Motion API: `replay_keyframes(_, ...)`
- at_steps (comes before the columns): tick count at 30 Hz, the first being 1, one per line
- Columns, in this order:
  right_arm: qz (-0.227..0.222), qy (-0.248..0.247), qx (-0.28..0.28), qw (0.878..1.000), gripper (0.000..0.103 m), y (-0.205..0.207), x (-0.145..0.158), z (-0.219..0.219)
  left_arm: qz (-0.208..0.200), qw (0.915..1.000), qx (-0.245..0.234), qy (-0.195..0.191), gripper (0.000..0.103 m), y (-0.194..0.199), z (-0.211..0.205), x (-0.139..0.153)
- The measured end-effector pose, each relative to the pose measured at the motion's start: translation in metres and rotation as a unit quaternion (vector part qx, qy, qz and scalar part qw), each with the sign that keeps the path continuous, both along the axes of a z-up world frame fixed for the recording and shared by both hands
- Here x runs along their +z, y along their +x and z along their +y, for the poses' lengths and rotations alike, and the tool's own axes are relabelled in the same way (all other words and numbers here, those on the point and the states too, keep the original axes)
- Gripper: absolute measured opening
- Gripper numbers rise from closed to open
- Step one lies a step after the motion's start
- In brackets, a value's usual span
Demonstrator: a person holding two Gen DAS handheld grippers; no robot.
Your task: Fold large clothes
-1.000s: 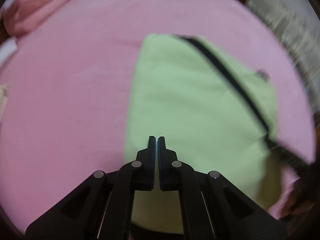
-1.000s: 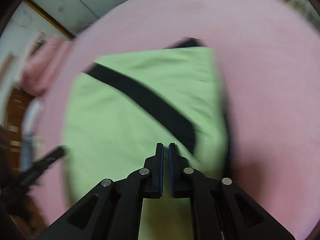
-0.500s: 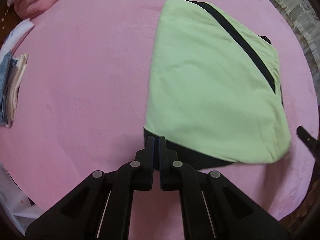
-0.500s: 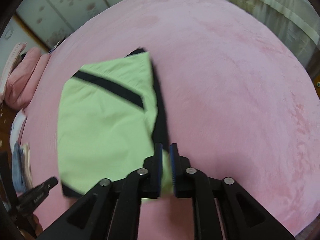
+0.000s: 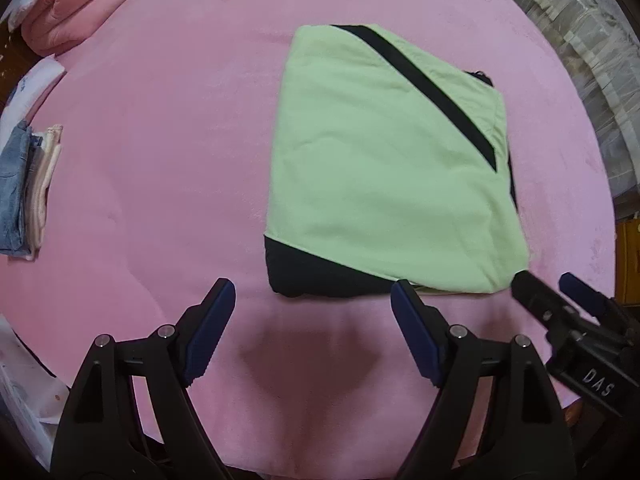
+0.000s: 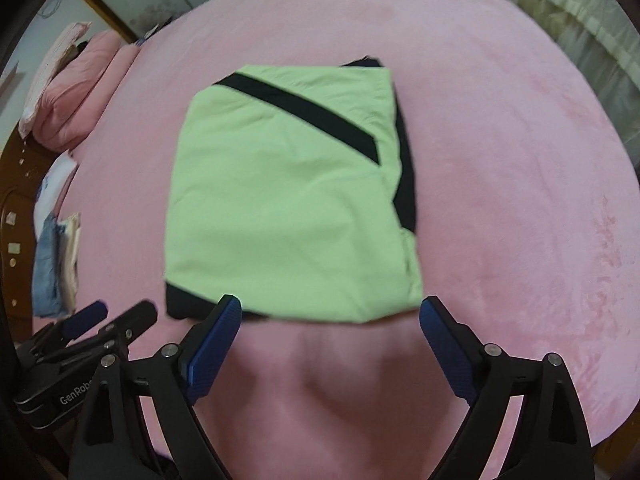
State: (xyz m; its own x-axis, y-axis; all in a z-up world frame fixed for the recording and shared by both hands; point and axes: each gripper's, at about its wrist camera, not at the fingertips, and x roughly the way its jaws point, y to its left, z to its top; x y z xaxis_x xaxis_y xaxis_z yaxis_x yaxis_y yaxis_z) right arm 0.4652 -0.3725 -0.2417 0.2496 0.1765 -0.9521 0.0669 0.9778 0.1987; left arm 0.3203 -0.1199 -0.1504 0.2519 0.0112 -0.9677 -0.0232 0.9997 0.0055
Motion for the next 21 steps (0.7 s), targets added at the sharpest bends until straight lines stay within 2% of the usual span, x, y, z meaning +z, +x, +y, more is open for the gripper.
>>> replay_keyframes(3, -0.004, 0.001, 0.005, 1.000, 0.093, -0.006, 0.011, 0.002, -0.007, 1.0000, 0.003, -0.002, 0.078, -0.001, 0.002, 0.010)
replay_keyframes(8, -0.007, 0.004, 0.008, 1.000, 0.094, -0.009, 0.016, 0.008, -0.013, 0.9999, 0.003, 0.002, 0.078, 0.008, 0.000, 0.009)
replay_keyframes(13, -0.001, 0.010, 0.007, 1.000, 0.094, 0.000, 0.004, 0.015, -0.010, 0.9999, 0.005, 0.004, 0.078, 0.019, 0.001, 0.006)
replay_keyframes(21, 0.015, 0.015, 0.000, 1.000, 0.094, 0.009, -0.009, 0.007, 0.009, 0.9997, 0.013, -0.017, 0.078, 0.031, 0.010, 0.000)
